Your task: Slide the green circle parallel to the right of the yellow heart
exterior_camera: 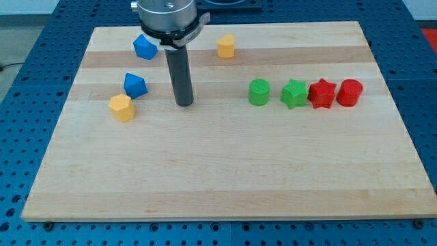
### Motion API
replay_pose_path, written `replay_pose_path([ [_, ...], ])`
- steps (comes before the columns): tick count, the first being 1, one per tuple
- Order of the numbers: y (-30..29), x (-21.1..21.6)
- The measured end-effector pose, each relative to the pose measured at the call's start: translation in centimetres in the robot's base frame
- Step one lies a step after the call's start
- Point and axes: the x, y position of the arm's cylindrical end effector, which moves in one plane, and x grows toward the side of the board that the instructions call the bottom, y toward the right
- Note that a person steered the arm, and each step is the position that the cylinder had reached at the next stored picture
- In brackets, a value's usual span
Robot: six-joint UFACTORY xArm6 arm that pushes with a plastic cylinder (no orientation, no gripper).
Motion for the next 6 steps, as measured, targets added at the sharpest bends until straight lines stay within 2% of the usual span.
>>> replay_pose_path([
  [1, 1.3, 0.1],
  [3, 8.4, 4.4],
  [6, 17.3, -4.4],
])
